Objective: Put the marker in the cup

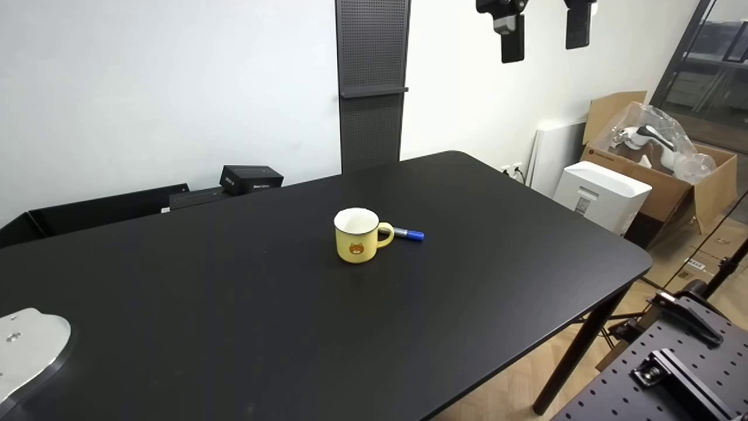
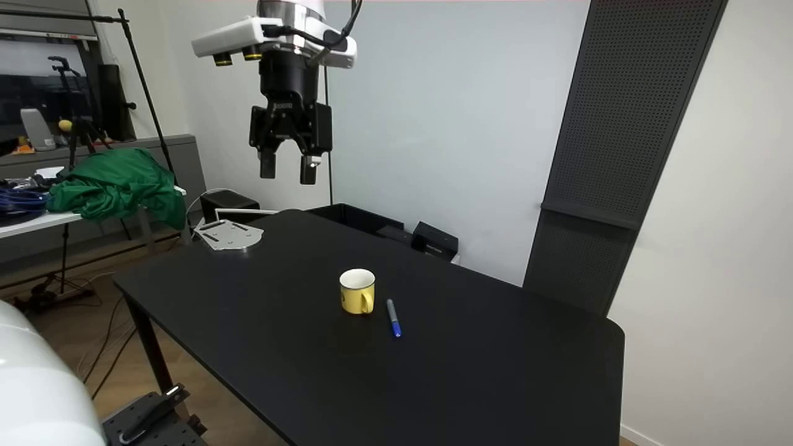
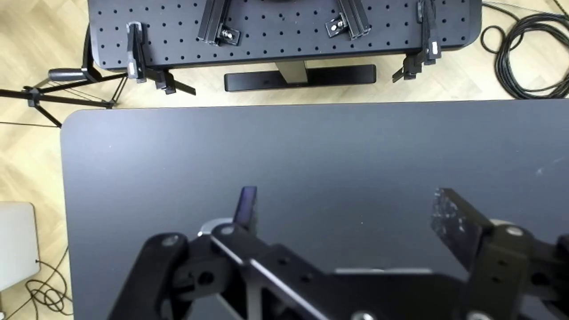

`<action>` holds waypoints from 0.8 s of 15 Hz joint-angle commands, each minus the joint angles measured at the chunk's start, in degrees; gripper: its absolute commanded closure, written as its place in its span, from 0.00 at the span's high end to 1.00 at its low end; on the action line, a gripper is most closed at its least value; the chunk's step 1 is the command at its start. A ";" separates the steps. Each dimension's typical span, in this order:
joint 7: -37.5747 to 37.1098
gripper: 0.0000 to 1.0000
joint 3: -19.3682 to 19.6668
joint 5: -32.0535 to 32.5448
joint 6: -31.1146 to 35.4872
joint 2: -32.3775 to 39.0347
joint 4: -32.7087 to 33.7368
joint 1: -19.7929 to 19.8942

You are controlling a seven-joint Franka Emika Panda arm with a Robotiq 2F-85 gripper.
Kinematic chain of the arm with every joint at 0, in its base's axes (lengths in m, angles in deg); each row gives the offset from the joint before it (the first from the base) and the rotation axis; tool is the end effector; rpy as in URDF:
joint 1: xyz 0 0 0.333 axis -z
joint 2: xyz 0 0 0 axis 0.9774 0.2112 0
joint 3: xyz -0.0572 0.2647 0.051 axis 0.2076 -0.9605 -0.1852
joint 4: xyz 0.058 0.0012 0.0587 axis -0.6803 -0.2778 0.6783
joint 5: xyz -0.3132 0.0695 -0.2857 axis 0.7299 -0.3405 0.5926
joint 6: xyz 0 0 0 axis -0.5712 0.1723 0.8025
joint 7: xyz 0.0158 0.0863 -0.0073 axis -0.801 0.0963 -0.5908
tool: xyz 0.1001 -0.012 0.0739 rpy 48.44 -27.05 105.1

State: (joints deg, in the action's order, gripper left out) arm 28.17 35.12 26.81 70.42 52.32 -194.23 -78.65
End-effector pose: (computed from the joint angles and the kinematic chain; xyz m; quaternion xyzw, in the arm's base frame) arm 0.4274 0.0762 0.4876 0.9915 -0.0355 -0.1161 0.0467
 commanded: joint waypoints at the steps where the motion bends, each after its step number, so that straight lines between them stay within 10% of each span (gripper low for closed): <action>1: 2.65 1.00 1.47 4.41 6.91 2.06 0.87 0.13; 6: 8.04 1.00 3.74 13.19 25.12 8.56 1.76 0.96; 12: 31.54 1.00 9.57 3.52 36.70 20.47 5.17 -0.89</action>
State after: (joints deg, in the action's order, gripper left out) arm 49.74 42.34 34.59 105.58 66.71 -193.25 -78.10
